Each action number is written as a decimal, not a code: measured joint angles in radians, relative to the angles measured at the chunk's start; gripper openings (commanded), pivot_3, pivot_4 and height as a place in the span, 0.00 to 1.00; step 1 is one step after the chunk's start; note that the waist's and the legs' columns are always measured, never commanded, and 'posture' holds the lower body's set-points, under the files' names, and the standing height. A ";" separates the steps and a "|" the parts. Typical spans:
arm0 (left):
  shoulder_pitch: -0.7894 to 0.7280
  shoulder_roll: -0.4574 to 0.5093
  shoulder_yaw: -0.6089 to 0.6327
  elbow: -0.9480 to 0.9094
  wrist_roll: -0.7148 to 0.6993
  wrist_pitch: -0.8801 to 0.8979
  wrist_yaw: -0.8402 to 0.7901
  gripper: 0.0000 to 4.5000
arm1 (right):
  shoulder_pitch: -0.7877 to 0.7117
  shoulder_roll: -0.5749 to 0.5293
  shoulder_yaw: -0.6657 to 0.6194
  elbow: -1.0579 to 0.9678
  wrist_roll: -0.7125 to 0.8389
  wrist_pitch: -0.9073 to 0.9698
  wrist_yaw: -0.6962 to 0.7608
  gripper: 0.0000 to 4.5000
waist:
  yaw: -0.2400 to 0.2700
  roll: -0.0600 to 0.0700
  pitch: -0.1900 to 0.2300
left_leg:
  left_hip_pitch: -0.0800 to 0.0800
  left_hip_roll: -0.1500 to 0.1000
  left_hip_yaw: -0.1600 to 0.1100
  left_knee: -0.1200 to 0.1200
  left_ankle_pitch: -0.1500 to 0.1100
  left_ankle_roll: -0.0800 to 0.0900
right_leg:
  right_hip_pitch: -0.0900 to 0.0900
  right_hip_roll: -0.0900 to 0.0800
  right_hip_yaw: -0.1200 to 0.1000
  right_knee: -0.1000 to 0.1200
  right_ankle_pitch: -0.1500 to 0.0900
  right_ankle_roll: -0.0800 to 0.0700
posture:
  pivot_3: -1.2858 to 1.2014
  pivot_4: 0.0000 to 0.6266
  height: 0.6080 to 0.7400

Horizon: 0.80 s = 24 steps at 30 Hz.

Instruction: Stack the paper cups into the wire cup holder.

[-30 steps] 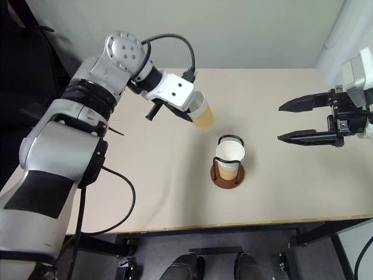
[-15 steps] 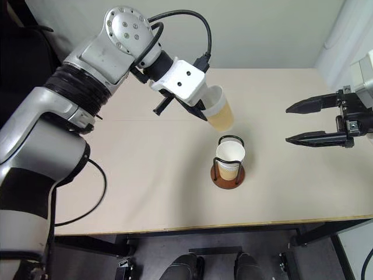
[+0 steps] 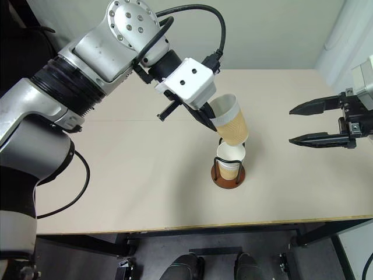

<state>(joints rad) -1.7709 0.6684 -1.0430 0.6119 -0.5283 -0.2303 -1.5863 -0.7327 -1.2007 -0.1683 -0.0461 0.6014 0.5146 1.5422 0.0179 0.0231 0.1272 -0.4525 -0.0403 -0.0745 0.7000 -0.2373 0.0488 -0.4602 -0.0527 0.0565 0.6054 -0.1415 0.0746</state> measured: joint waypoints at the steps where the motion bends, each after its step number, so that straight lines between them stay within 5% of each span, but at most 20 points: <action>1: 0.000 0.003 0.000 -0.006 0.000 0.001 0.000 0.01 | 0.000 0.000 0.000 0.000 0.000 0.000 0.000 0.69 | 0.001 0.000 0.000 | 0.000 0.000 -0.001 0.000 0.000 -0.001 | 0.000 -0.001 0.000 0.000 0.000 0.000 | 0.52 0.24 1.00; 24: 0.035 -0.004 0.001 -0.003 0.060 -0.012 0.000 0.01 | -0.059 0.011 0.034 0.039 -0.017 -0.016 -0.002 0.69 | 0.002 0.000 0.000 | -0.001 0.001 -0.001 -0.001 0.000 -0.002 | 0.001 -0.001 0.000 -0.005 0.000 0.001 | 0.52 0.24 1.00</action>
<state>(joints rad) -1.7359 0.6649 -1.0415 0.6085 -0.4685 -0.2418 -1.5864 -0.7922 -1.1900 -0.1345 -0.0075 0.5842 0.4986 1.5405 0.0204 0.0233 0.1273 -0.4536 -0.0397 -0.0759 0.6994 -0.2369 0.0473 -0.4589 -0.0540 0.0565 0.6005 -0.1415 0.0755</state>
